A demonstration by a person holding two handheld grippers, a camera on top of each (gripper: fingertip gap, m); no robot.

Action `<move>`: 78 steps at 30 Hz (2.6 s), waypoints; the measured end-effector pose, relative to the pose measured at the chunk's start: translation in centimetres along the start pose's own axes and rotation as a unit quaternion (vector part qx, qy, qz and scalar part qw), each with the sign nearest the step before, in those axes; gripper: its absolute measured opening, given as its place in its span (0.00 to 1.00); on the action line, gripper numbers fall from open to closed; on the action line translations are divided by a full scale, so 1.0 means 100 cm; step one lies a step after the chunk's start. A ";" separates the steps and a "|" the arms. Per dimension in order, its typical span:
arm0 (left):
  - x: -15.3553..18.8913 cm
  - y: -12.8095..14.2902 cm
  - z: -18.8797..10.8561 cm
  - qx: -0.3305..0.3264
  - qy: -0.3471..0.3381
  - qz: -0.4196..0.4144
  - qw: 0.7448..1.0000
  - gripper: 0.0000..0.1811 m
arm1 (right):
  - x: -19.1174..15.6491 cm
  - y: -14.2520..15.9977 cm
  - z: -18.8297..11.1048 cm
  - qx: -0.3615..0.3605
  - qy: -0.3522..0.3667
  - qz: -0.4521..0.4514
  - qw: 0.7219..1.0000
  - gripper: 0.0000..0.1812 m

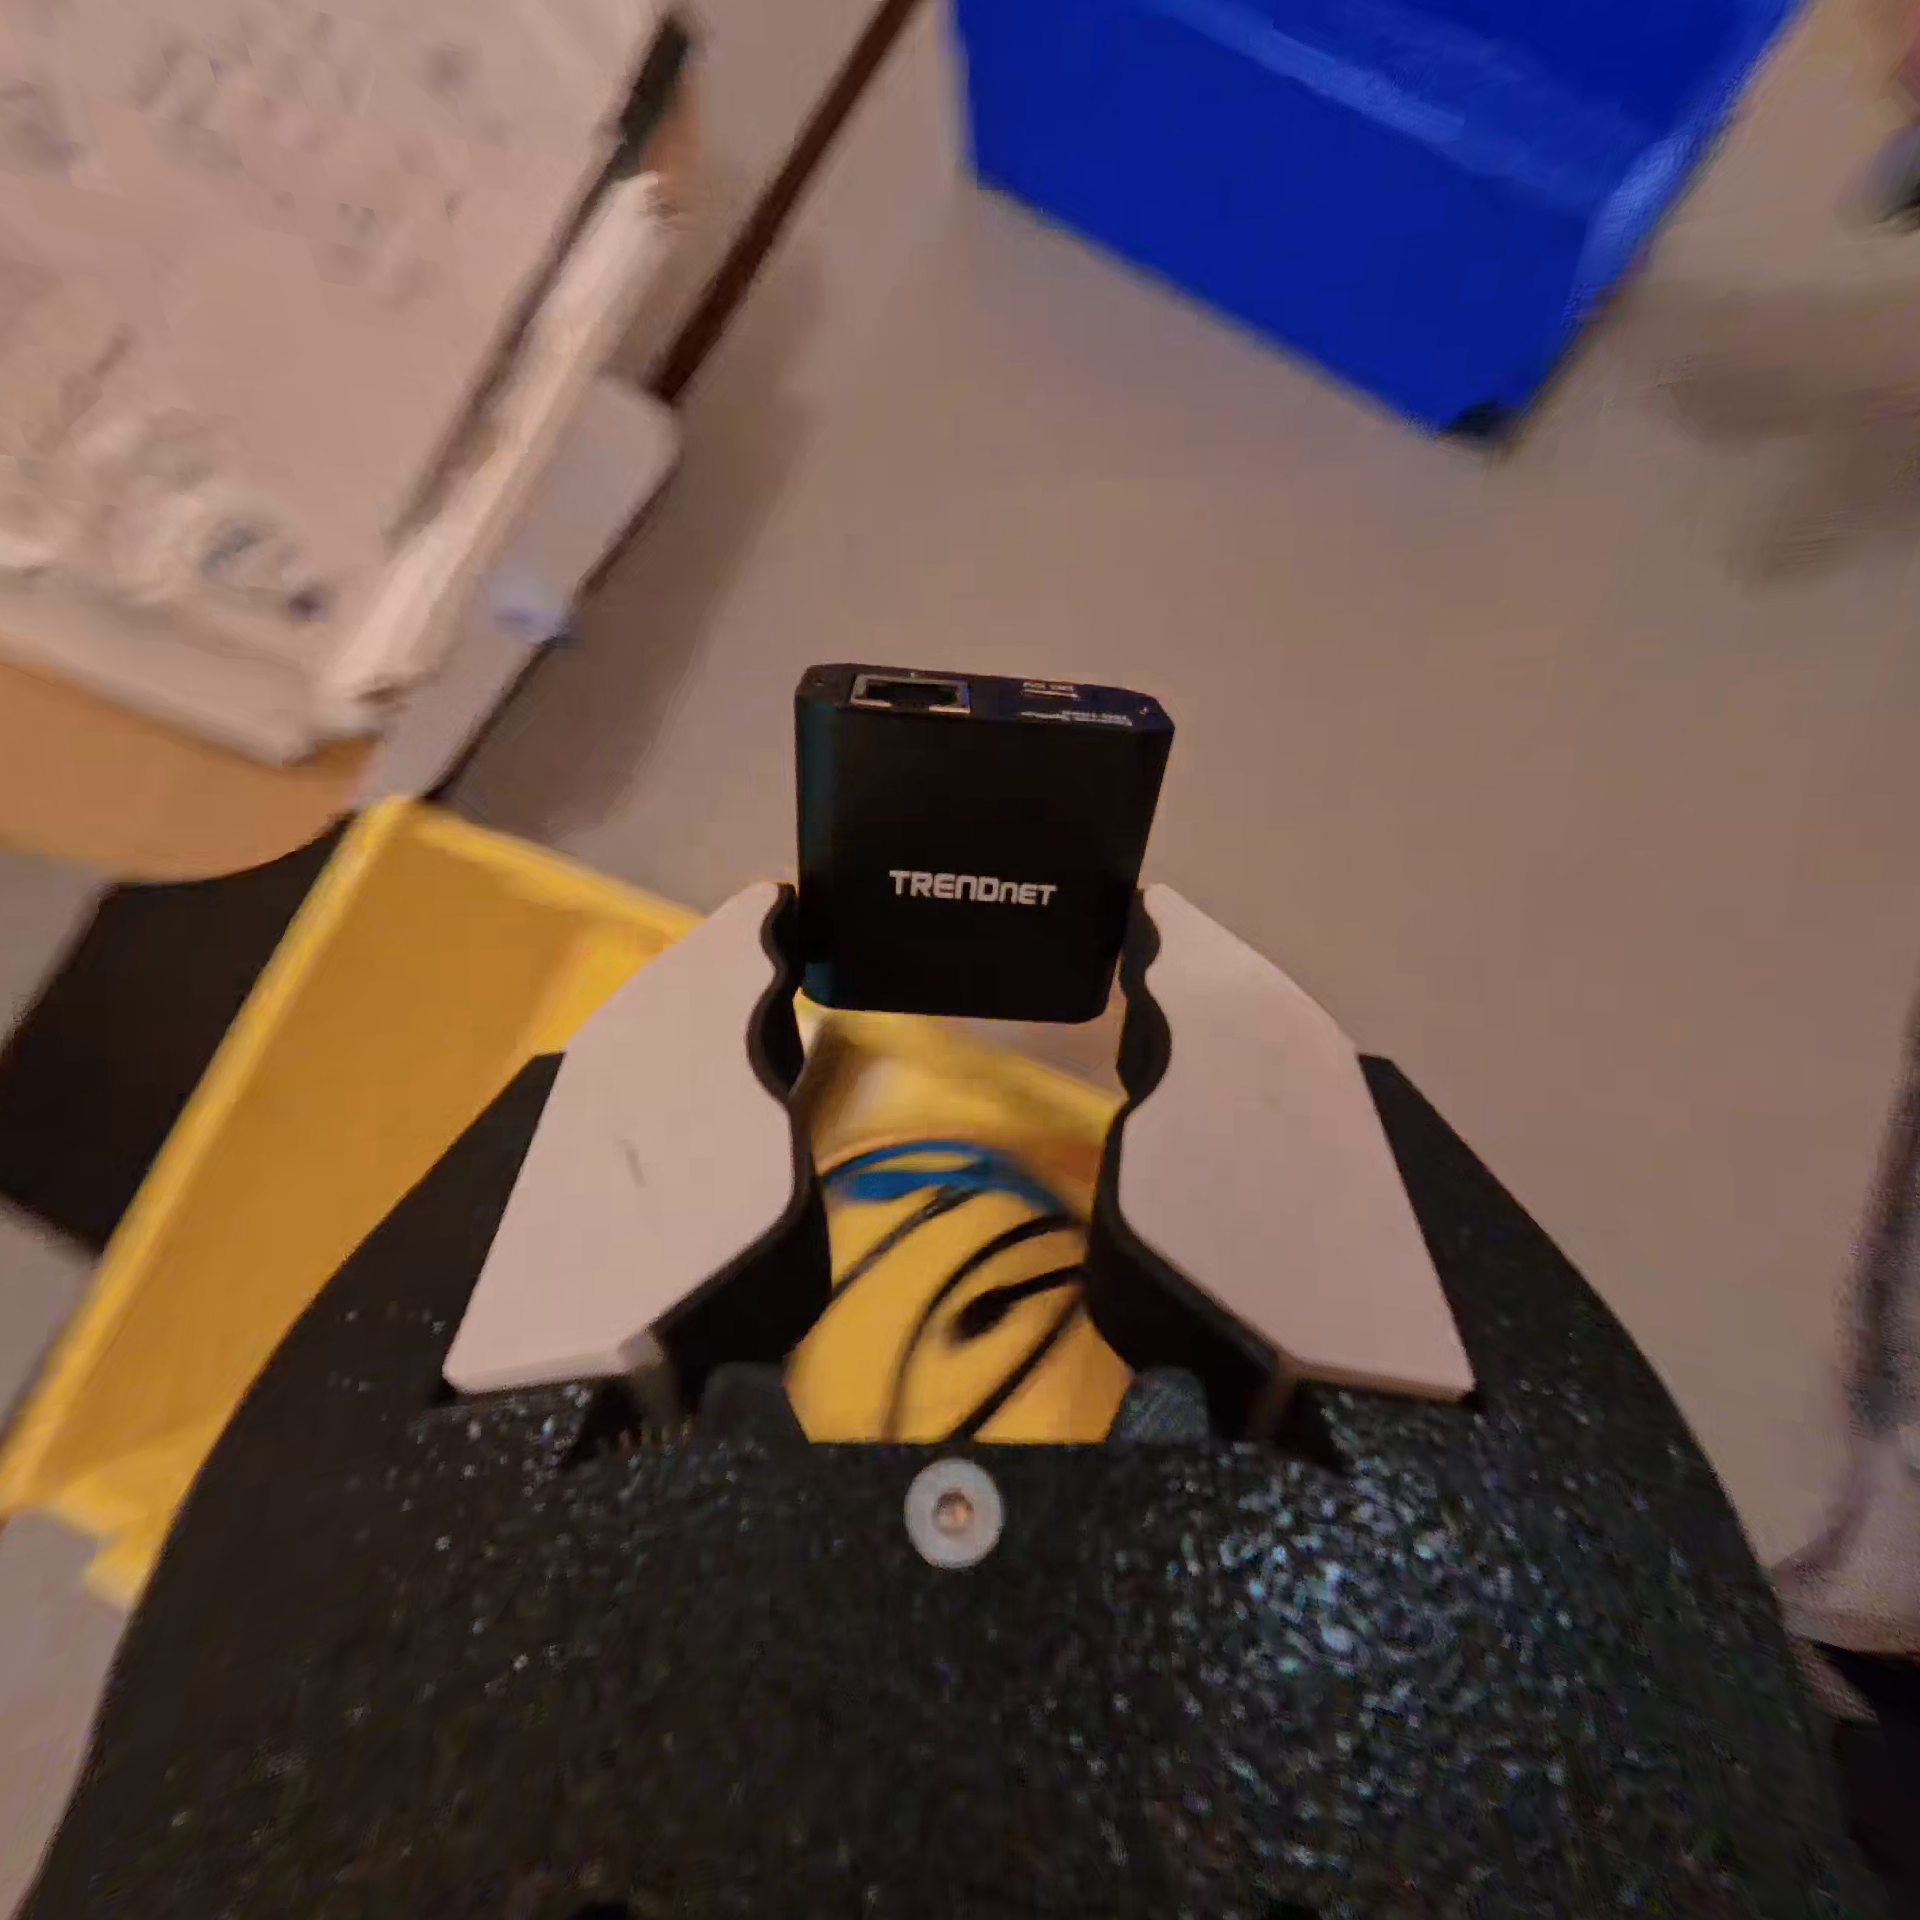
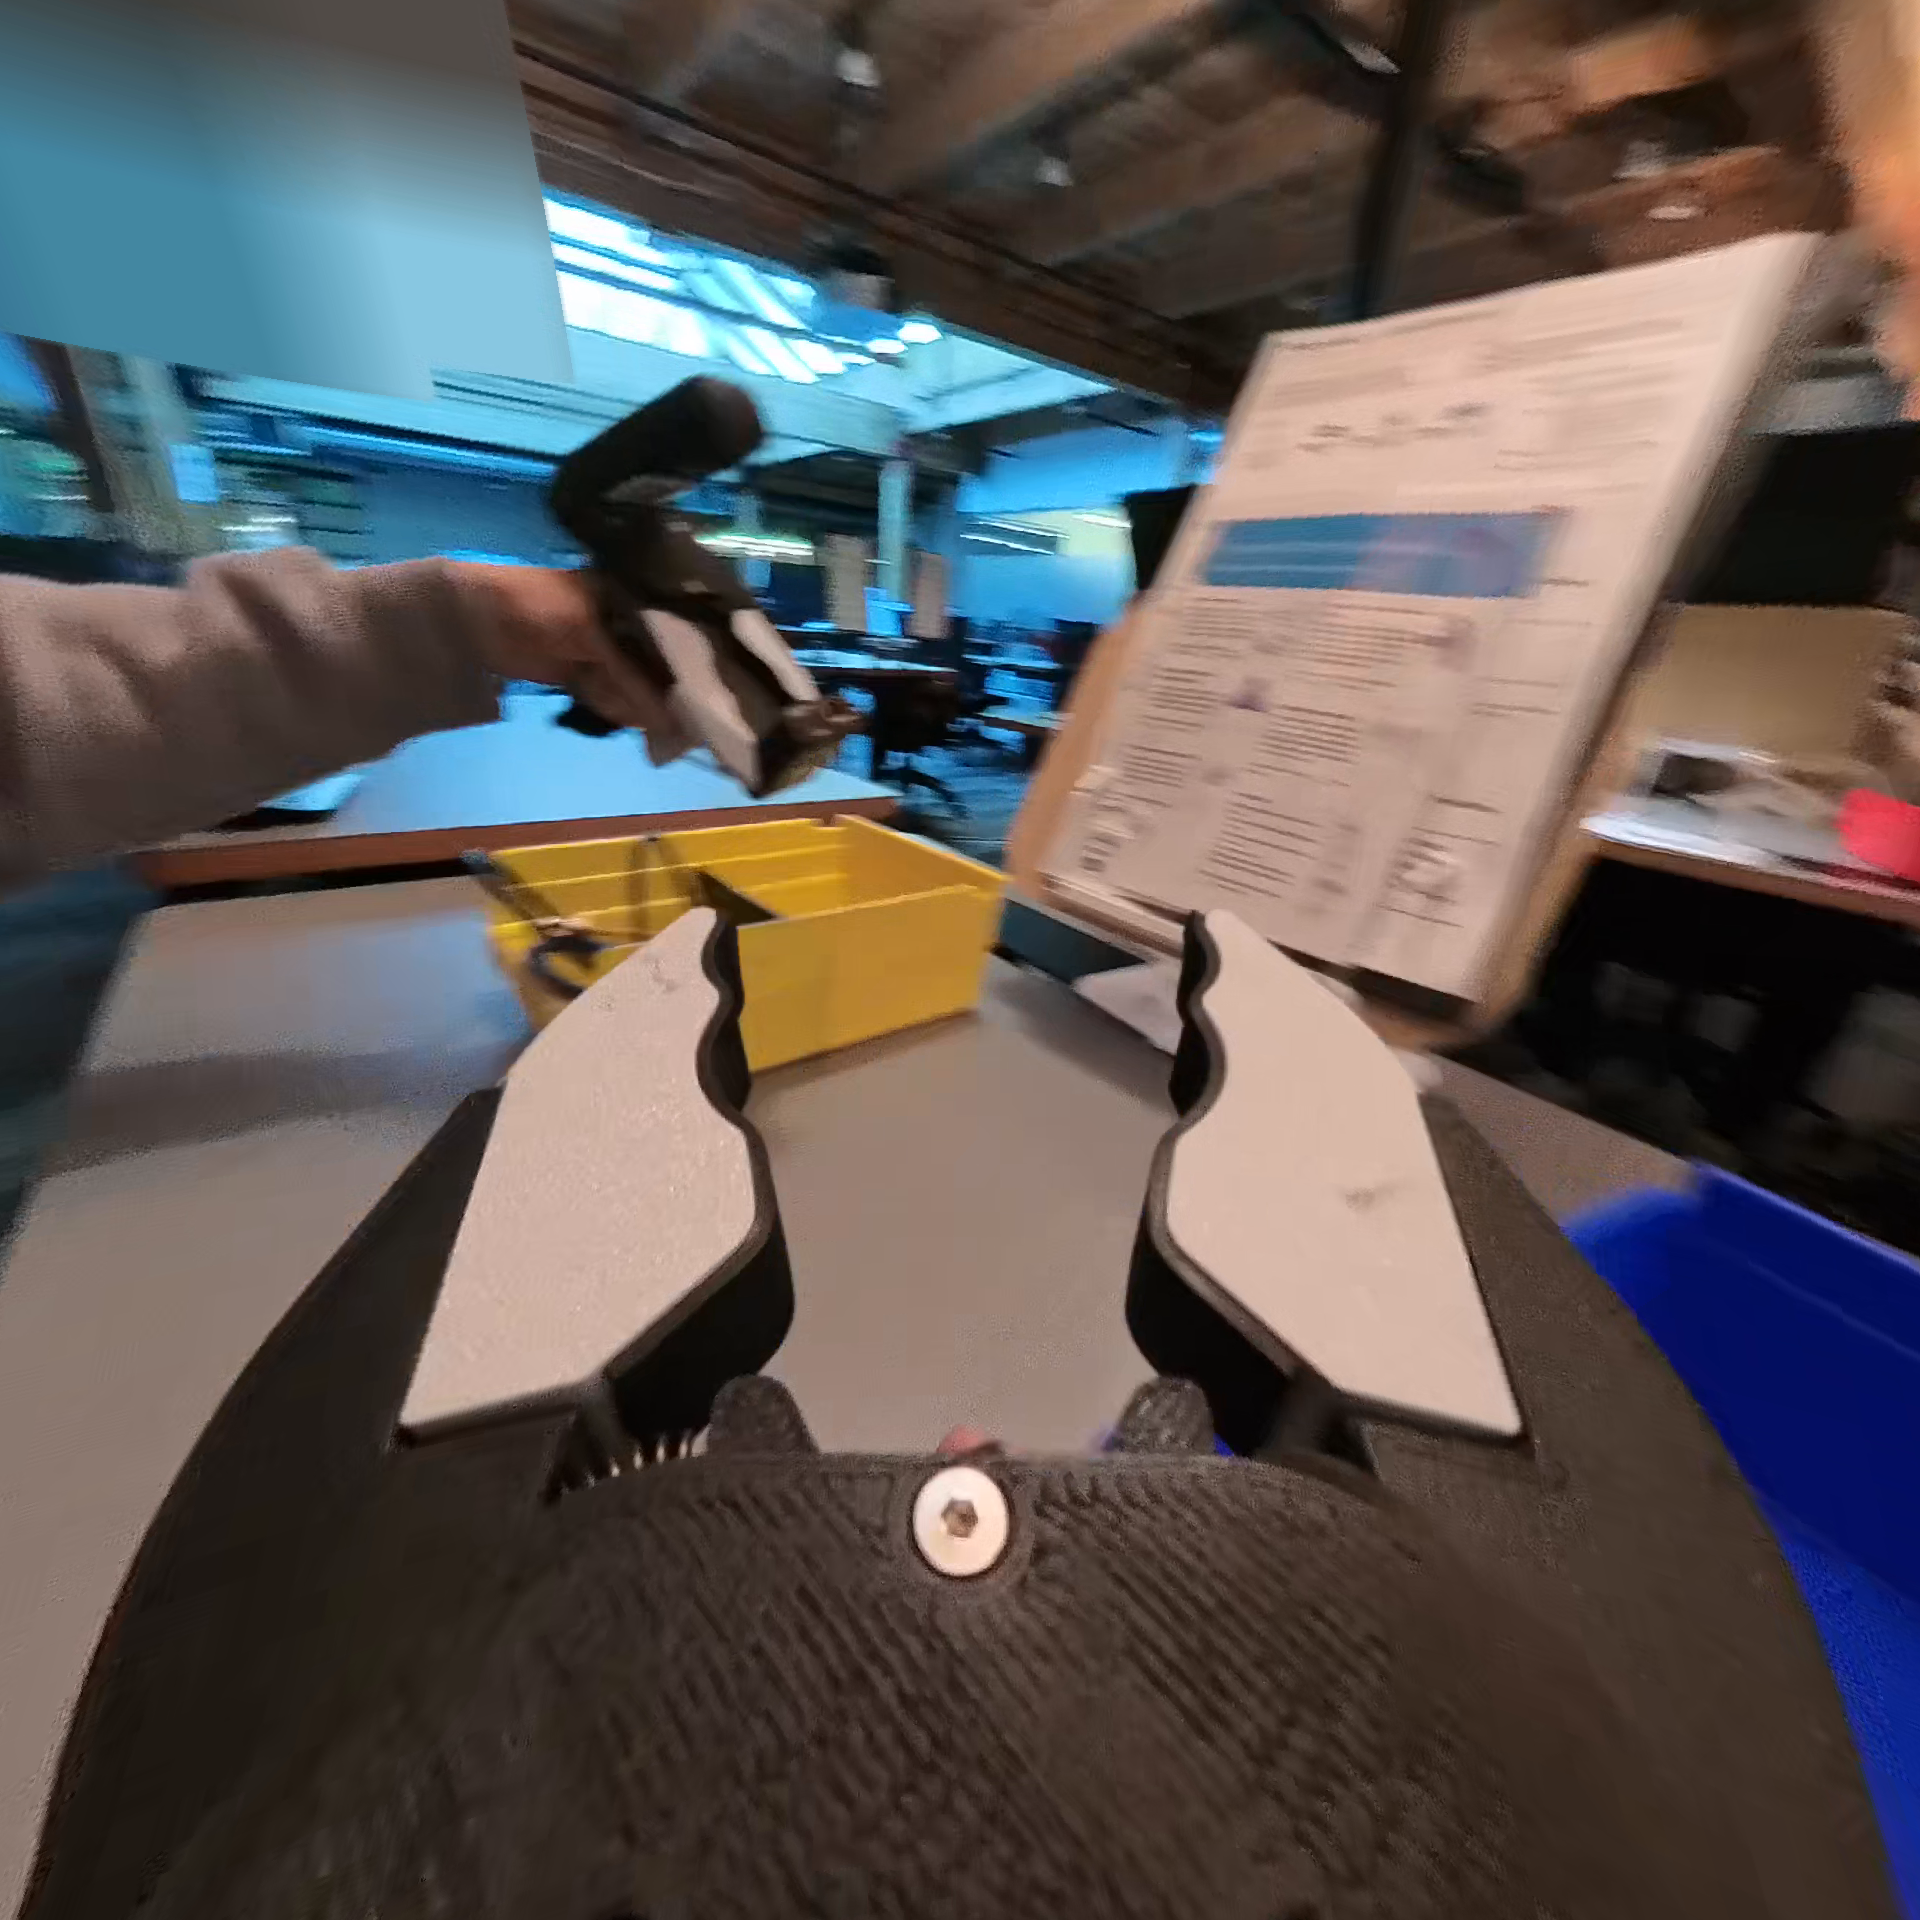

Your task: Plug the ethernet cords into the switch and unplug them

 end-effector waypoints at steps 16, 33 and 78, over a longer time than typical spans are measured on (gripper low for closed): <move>0.188 -0.064 0.067 -0.040 0.151 0.182 0.971 0.32 | -0.082 0.062 0.052 -0.166 -0.234 -0.080 0.955 0.41; 0.187 -0.029 0.049 0.272 0.224 -0.183 0.918 0.44 | -0.085 0.044 0.047 -0.015 -0.231 -0.116 0.966 0.33; 0.202 0.040 0.089 0.349 0.205 -0.440 0.802 0.12 | -0.101 0.121 0.081 -0.092 -0.175 -0.097 0.976 0.34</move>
Point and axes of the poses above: each gripper's, where its closed fingertips meet, z out along the fingers, y out of its underside, x = y × z across the jaws, the point moved 9 cm from there along -z, back along the fingers, and after that the axes turned 12 degrees about z, right-handed, at the moved point
